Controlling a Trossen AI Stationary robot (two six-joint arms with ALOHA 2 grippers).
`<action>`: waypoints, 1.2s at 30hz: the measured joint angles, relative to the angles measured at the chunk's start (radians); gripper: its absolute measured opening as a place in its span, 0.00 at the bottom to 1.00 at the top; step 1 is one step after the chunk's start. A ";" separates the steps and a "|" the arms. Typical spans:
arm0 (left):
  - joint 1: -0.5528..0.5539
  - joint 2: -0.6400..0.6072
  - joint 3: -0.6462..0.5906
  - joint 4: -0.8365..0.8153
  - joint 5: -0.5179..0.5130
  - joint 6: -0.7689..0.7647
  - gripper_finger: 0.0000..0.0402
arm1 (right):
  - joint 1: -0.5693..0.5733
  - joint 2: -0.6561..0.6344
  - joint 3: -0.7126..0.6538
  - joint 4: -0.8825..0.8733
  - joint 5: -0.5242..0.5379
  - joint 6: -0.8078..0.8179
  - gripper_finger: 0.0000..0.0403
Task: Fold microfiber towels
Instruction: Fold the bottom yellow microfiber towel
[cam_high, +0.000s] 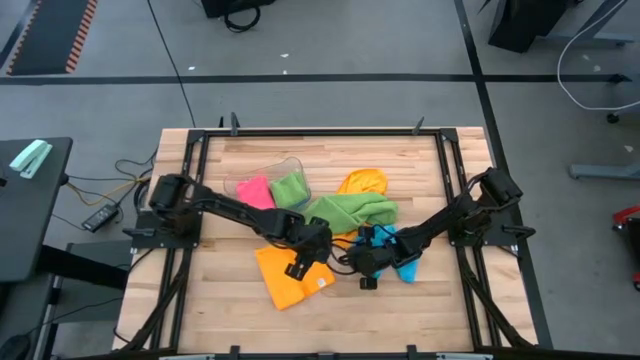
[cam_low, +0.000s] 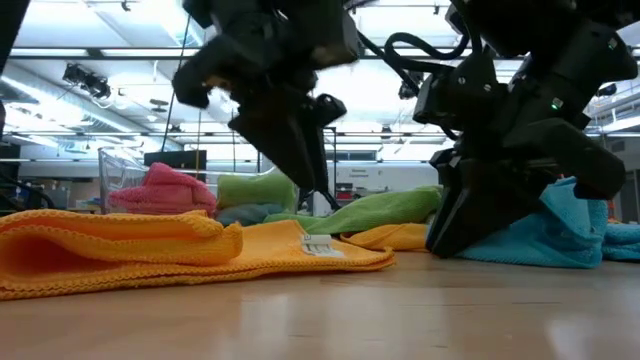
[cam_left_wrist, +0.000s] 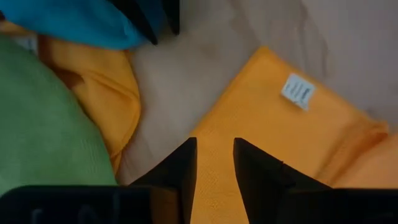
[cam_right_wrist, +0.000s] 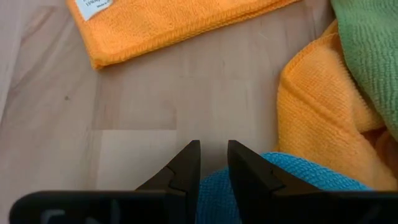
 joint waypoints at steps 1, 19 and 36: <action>0.005 0.016 0.012 -0.016 0.001 0.000 0.29 | 0.000 -0.001 0.000 0.000 0.000 -0.001 0.23; 0.099 0.154 0.190 -0.211 0.078 0.179 0.37 | 0.036 -0.088 -0.077 0.078 0.026 0.000 0.23; 0.155 0.161 0.224 -0.230 0.101 0.288 0.35 | 0.029 -0.088 -0.077 0.086 0.027 -0.038 0.23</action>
